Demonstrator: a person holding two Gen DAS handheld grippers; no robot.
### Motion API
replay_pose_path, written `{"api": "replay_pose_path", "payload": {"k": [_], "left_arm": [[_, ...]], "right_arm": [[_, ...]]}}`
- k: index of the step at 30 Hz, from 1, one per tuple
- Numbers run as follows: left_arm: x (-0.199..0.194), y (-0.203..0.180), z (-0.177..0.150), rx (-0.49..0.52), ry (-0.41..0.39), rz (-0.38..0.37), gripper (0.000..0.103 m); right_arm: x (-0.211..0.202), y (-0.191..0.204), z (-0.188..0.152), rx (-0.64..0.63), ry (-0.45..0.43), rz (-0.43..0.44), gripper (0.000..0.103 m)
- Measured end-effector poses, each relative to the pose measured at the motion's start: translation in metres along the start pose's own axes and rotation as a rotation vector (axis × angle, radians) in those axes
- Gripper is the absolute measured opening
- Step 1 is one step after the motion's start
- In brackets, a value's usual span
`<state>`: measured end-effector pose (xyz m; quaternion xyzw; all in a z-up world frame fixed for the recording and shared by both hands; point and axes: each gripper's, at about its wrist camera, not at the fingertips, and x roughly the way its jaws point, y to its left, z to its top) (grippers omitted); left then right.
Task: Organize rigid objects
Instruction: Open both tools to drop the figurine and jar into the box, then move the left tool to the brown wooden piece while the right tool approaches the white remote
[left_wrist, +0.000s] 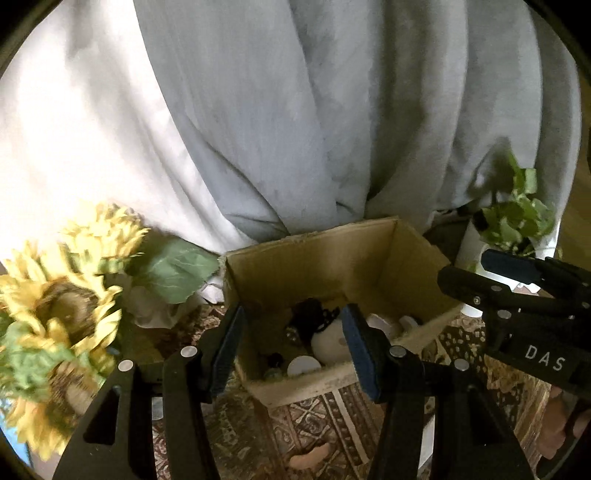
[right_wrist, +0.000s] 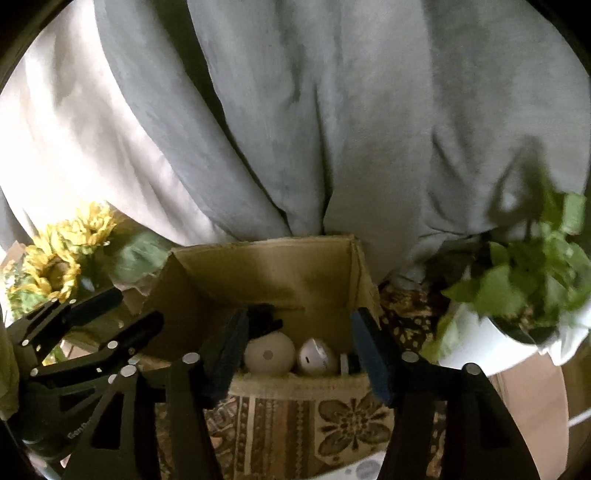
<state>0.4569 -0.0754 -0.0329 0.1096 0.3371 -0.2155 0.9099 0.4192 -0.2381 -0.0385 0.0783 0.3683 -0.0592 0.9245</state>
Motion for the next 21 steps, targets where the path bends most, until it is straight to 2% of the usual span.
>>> {"api": "replay_pose_path", "payload": {"k": [6,8,13,17,21], "left_arm": [[-0.031,-0.008,-0.023,0.025,-0.047,0.027,0.054],[-0.041,-0.01,-0.035,0.035,-0.056,0.05,0.054],[-0.058,-0.015,-0.061,0.031,-0.045,0.084,0.054],[-0.066,-0.02,-0.081,0.043,-0.044,0.086,0.054],[-0.069,-0.022,-0.096,0.076,-0.037,0.054,0.055]], "right_arm": [[-0.034,0.003,-0.026,0.039,-0.044,-0.035,0.063],[-0.044,0.004,-0.036,0.045,-0.065,-0.05,0.068],[-0.063,0.006,-0.06,0.034,-0.095,-0.061,0.07],[-0.074,0.01,-0.076,0.033,-0.094,-0.066,0.071],[-0.079,0.009,-0.092,0.072,-0.087,-0.071,0.072]]}}
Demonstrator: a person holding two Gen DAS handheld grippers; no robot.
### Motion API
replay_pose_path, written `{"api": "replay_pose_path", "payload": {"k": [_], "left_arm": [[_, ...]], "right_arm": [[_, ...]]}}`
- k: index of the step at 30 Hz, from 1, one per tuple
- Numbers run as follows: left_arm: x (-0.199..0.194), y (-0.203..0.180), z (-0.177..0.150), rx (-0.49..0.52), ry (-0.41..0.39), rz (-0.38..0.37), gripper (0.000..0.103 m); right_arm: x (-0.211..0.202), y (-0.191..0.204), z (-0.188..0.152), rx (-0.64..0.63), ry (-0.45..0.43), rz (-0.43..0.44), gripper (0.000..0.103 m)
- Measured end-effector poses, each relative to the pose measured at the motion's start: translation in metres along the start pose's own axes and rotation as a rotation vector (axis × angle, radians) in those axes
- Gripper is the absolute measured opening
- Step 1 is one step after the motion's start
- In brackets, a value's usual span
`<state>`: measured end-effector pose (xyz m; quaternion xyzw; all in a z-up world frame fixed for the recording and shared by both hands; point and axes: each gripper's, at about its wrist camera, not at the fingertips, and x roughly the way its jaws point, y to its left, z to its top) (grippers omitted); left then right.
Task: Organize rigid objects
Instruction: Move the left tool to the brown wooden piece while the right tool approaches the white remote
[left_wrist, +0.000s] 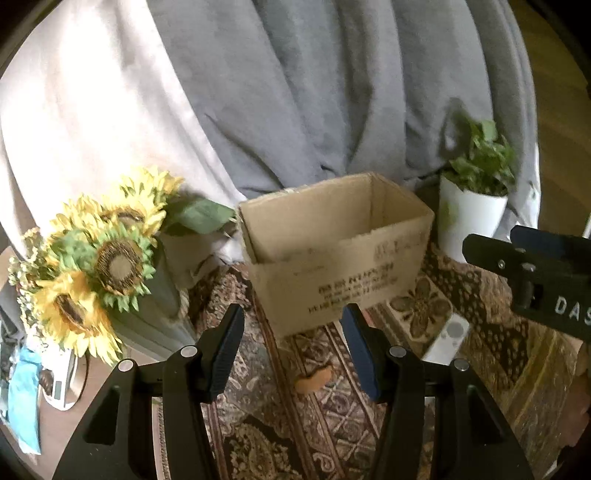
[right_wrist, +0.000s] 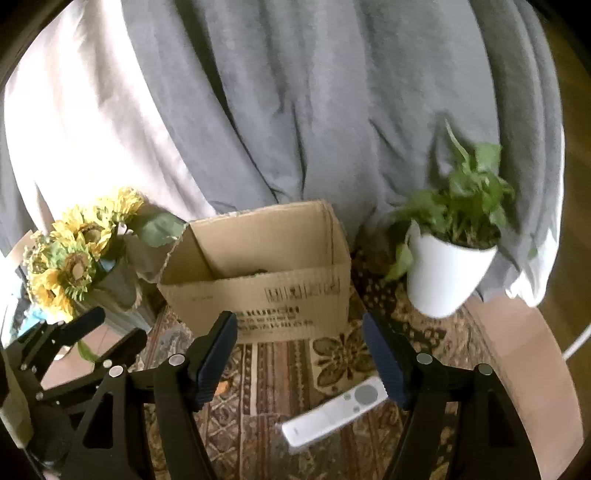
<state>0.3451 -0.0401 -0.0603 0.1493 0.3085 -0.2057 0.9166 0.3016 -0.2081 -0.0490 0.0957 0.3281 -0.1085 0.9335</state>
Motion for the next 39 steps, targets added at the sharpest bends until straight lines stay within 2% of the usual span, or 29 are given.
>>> {"api": "replay_pose_path", "payload": {"k": [9,19,31,34,39], "left_arm": [[0.009,0.009,-0.014,0.103,0.035,-0.115,0.054],[0.026,0.029,-0.021,0.241,0.015,-0.274,0.054],[0.046,0.043,-0.052,0.325,-0.082,-0.342,0.054],[0.058,0.044,-0.059,0.353,-0.068,-0.355,0.054],[0.083,0.037,-0.073,0.42,-0.027,-0.402,0.054]], "right_arm": [[-0.004,0.006,-0.033,0.106,0.012,-0.078,0.072],[-0.011,0.022,-0.064,0.303,-0.014,-0.24,0.072],[-0.004,0.038,-0.111,0.448,-0.054,-0.429,0.072],[0.005,0.04,-0.118,0.465,-0.046,-0.47,0.072],[0.024,0.037,-0.129,0.521,-0.009,-0.487,0.072]]}}
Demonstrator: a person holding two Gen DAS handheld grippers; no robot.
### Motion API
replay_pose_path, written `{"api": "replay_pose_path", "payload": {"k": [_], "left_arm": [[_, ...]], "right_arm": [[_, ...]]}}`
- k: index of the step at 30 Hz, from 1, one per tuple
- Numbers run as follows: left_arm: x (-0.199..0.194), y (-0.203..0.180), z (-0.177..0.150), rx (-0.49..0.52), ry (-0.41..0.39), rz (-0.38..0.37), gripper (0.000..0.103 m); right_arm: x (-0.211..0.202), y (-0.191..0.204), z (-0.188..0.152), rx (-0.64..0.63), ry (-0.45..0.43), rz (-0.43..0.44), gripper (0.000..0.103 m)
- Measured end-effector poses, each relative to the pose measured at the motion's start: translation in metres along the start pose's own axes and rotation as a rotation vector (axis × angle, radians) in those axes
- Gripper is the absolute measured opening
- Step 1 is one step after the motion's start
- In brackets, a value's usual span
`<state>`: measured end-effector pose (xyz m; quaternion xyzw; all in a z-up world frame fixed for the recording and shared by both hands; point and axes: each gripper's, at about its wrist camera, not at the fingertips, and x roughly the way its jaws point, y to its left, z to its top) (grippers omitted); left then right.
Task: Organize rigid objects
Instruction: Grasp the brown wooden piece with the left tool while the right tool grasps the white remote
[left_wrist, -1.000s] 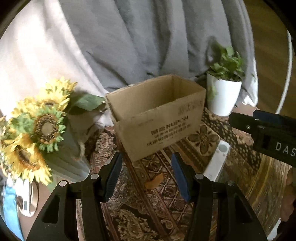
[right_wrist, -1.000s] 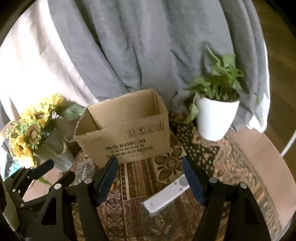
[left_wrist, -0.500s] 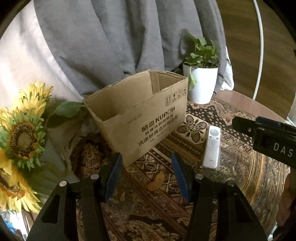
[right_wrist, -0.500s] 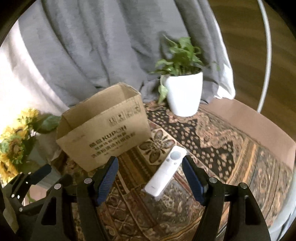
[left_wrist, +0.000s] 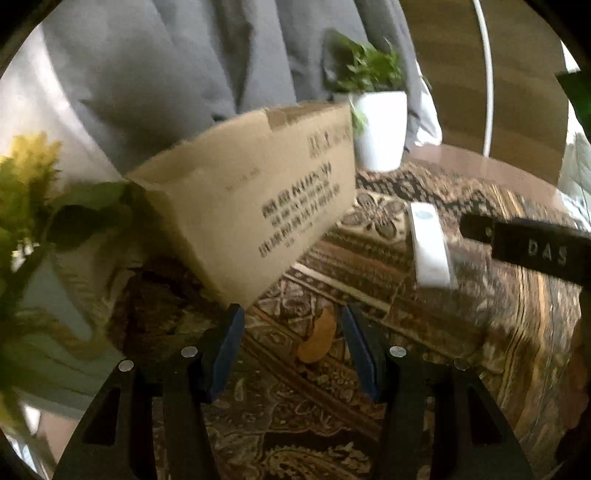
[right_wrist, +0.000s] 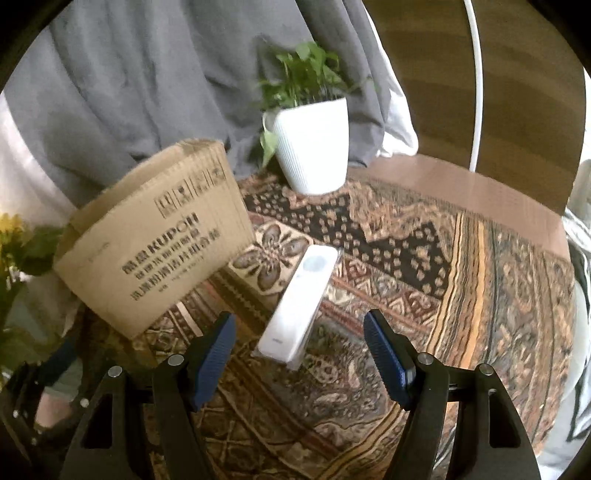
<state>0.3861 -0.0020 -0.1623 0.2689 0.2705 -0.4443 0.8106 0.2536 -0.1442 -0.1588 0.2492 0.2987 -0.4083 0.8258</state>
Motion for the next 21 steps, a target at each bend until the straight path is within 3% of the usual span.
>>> {"api": "replay_pose_path", "payload": {"k": [7,21], "left_arm": [[0.032,-0.008,-0.014,0.11,0.06,-0.092,0.048],[0.062,0.0,-0.016,0.057,0.126,-0.194,0.033]], "right_arm": [[0.026,0.001,-0.011,0.054,0.04,-0.032,0.072],[0.067,0.005,-0.005,0.106,0.072,-0.092,0.072]]}}
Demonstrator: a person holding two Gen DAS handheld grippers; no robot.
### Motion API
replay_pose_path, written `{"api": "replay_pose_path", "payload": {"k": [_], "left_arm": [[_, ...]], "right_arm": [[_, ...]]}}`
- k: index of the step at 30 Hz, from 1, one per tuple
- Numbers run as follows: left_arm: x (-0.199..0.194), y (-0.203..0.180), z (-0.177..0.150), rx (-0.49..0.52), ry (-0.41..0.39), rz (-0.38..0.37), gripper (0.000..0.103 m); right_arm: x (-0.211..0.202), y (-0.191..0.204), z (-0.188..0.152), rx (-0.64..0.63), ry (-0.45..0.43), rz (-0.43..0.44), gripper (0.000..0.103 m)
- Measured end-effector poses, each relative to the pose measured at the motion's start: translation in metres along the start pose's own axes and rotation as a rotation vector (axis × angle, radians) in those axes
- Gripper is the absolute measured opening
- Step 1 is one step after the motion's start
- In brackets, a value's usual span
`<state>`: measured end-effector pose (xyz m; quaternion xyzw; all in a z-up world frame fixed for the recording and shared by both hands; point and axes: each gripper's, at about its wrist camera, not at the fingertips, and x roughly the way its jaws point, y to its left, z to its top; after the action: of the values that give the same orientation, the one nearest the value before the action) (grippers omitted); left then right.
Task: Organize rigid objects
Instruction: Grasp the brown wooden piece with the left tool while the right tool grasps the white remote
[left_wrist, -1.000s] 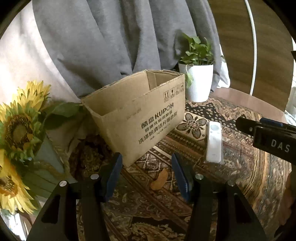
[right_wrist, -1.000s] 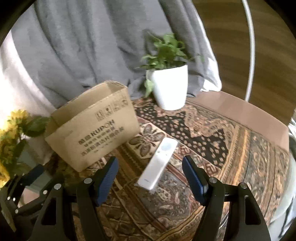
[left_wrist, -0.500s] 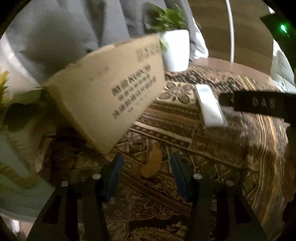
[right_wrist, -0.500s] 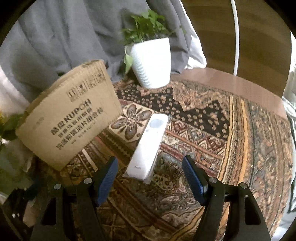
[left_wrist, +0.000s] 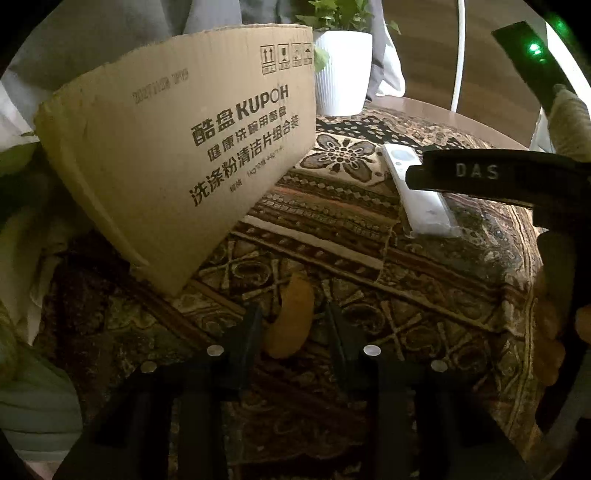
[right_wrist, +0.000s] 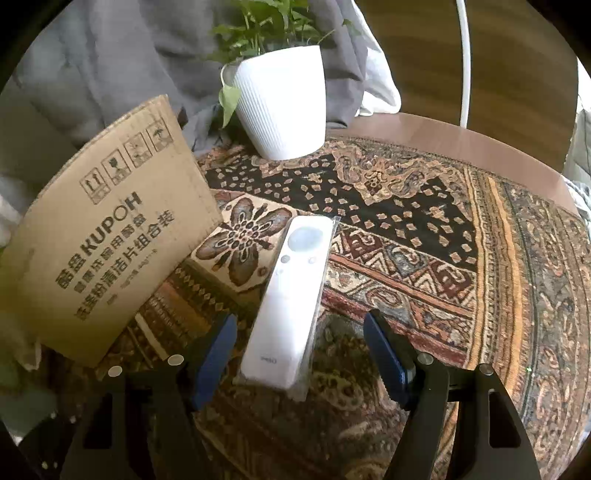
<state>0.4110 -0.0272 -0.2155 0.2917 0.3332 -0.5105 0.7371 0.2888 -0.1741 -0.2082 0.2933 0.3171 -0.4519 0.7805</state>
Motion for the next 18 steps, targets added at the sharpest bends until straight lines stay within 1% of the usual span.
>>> {"api": "replay_pose_path", "payload": {"k": [4,9,15,18], "left_arm": [[0.004,0.004,0.001,-0.033,0.005,-0.018,0.029],[0.005,0.005,0.003,-0.046,-0.007,-0.027,0.026],[0.01,0.004,0.01,-0.098,-0.01,-0.029,0.024],[0.012,0.004,0.013,-0.127,-0.016,-0.029,0.024]], "right_arm": [[0.012,0.003,0.003,-0.002,0.007,-0.018,0.072],[0.023,0.007,0.008,-0.005,0.013,-0.029,0.072],[0.038,0.006,0.013,-0.007,0.035,-0.066,0.072],[0.041,0.003,0.017,0.0,0.029,-0.078,0.072]]}}
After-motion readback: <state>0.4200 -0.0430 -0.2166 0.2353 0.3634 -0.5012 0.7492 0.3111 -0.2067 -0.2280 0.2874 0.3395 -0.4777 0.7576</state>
